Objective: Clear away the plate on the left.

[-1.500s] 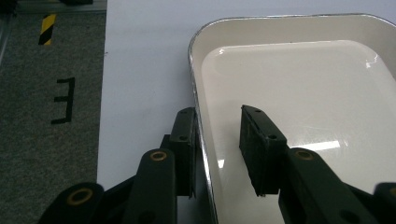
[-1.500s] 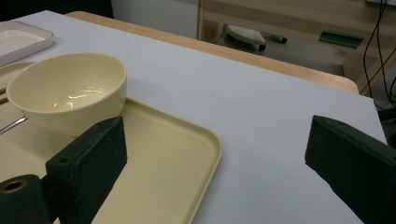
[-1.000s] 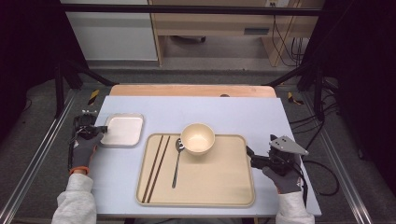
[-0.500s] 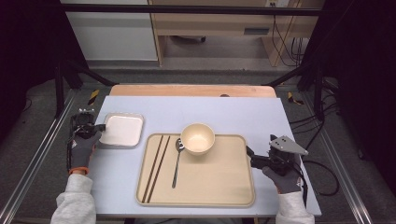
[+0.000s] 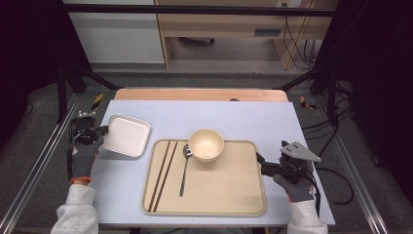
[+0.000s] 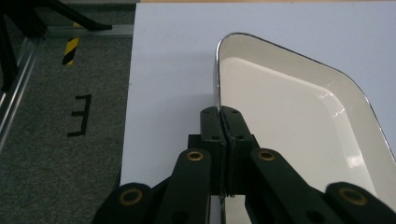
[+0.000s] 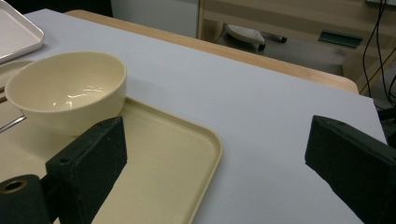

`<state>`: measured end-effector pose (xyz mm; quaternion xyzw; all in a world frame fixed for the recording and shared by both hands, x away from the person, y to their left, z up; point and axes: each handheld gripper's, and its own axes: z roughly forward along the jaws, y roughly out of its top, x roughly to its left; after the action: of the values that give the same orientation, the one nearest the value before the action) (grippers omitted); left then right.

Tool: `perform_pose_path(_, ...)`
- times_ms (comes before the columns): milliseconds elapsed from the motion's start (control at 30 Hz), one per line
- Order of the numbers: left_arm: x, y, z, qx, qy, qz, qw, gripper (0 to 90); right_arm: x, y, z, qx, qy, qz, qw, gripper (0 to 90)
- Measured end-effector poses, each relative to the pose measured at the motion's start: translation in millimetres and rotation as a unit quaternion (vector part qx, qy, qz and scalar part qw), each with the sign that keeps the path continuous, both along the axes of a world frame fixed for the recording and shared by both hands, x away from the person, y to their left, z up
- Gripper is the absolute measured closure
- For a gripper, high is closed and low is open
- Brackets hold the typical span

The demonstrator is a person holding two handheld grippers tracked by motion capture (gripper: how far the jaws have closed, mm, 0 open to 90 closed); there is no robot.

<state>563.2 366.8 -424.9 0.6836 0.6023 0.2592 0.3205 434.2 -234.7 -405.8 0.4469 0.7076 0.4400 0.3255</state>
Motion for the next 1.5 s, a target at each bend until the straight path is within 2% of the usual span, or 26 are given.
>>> perform_pose_path(167, -7.3, 0.8, 6.7, -0.01, -0.021, 0.002, 0.9997, 89.0, 0.0, -0.2, 0.2, 0.001, -0.001, 0.0, 1.0, 5.9)
perform_pose_path(333, -19.7, 0.7, 18.1, -0.02, -0.053, 0.003, 0.9984, 89.0, 0.1, -0.1, 0.1, -0.001, -0.001, 0.0, 1.0, 5.9)
perform_pose_path(533, -37.6, -1.3, 30.9, -0.035, -0.091, -0.002, 0.9952, 89.0, 0.2, 0.4, -0.3, -0.003, -0.001, 0.0, 1.0, 5.9)
perform_pose_path(733, -50.0, -3.8, 41.9, -0.045, -0.118, -0.008, 0.9919, 89.0, 0.2, 1.2, -0.6, -0.004, 0.0, 0.001, 1.0, 5.9)
perform_pose_path(967, -62.8, -12.1, 51.6, -0.05, -0.136, -0.025, 0.9892, 89.0, -0.3, 2.2, 0.1, -0.004, -0.002, 0.003, 1.0, 5.8)
perform_pose_path(1200, -77.4, -24.7, 63.5, -0.053, -0.16, -0.046, 0.9847, 89.0, -0.3, 3.4, -0.3, -0.005, 0.0, 0.005, 1.0, 5.8)
perform_pose_path(1300, -82.2, -30.7, 67.4, -0.063, -0.168, -0.056, 0.9821, 88.9, -0.2, 4.2, -0.7, -0.006, -0.001, 0.006, 1.0, 5.8)
perform_pose_path(1500, -90.4, -44.7, 73.9, -0.058, -0.18, -0.075, 0.9792, 88.9, -1.0, 4.1, 0.5, -0.005, -0.003, 0.005, 1.0, 5.8)
